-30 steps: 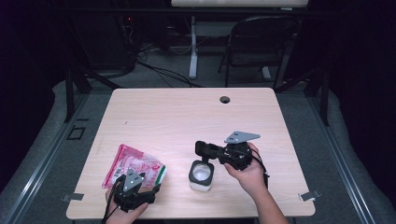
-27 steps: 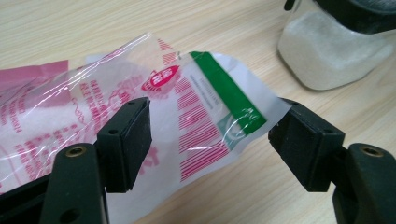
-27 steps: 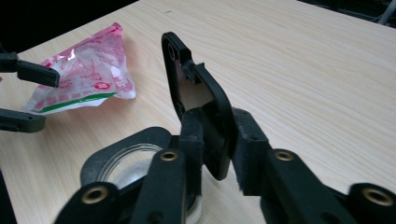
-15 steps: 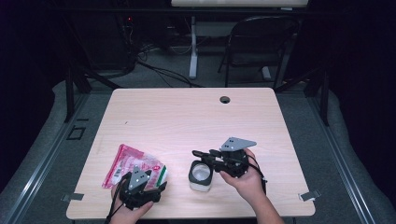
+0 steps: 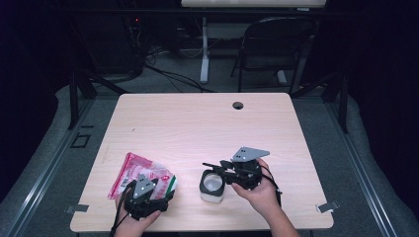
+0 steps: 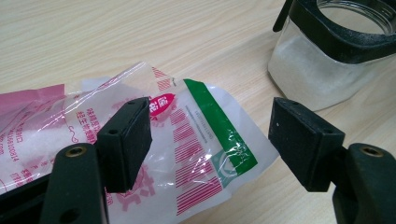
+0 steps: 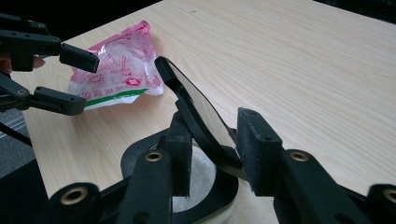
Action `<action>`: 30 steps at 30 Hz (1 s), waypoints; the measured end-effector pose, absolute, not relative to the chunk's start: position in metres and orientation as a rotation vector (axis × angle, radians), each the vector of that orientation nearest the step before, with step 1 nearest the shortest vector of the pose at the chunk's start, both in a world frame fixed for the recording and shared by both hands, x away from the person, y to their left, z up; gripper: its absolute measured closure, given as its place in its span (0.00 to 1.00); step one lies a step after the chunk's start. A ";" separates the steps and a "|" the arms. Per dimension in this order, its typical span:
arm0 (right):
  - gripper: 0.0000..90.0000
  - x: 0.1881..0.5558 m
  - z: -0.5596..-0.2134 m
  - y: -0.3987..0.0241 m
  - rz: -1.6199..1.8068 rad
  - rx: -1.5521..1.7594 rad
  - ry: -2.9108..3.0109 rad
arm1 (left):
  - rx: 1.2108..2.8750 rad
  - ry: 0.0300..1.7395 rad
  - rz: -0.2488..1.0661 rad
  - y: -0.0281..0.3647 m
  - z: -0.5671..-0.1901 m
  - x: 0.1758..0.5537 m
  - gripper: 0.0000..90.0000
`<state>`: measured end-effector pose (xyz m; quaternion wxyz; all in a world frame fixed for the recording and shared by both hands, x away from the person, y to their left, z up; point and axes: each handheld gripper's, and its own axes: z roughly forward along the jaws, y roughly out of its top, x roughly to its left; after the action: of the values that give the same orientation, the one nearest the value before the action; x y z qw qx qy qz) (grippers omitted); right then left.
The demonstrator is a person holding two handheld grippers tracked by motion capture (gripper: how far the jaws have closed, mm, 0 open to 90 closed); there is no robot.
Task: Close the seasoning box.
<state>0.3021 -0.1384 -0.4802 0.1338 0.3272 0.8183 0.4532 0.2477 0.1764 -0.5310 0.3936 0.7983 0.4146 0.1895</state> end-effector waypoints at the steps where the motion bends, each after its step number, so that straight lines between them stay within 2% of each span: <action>1: 0.74 0.302 -0.480 -0.139 1.316 0.950 2.373 | 2.029 1.050 0.480 0.177 -0.531 0.248 0.34; 30: 0.65 0.296 -0.484 -0.133 1.317 0.917 2.401 | 1.959 1.129 0.506 0.201 -0.523 0.255 0.37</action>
<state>0.2959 -0.1327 -0.4836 0.1263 0.3149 0.8247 0.4525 0.2549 0.2008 -0.5233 0.4008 0.7746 0.4463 0.2002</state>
